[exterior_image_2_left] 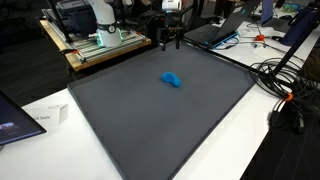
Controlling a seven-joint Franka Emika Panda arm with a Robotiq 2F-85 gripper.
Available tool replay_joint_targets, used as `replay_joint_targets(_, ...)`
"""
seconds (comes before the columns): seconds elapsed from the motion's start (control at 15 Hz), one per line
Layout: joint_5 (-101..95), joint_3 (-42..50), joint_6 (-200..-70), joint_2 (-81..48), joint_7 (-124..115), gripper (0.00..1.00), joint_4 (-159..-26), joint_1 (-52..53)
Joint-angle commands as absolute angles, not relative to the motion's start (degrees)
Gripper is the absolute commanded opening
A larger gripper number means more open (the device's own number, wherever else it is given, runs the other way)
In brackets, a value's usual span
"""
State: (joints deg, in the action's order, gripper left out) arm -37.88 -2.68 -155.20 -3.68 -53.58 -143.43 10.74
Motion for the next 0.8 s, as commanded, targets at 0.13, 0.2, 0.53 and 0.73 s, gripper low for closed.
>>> replay_joint_targets(0.13, -38.82, -4.50, -147.31, -5.48, -63.49, 1.00, -139.21, 13.50)
replay_joint_targets(0.2, -39.78, -5.37, -145.54, -5.77, -66.53, 1.00, -138.33, 13.27)
replay_joint_targets(0.53, -41.00, -6.10, -142.63, -8.77, -79.31, 1.00, -134.64, 14.34)
replay_joint_targets(0.73, -42.87, -5.96, -138.85, -11.64, -86.54, 1.00, -131.53, 15.59)
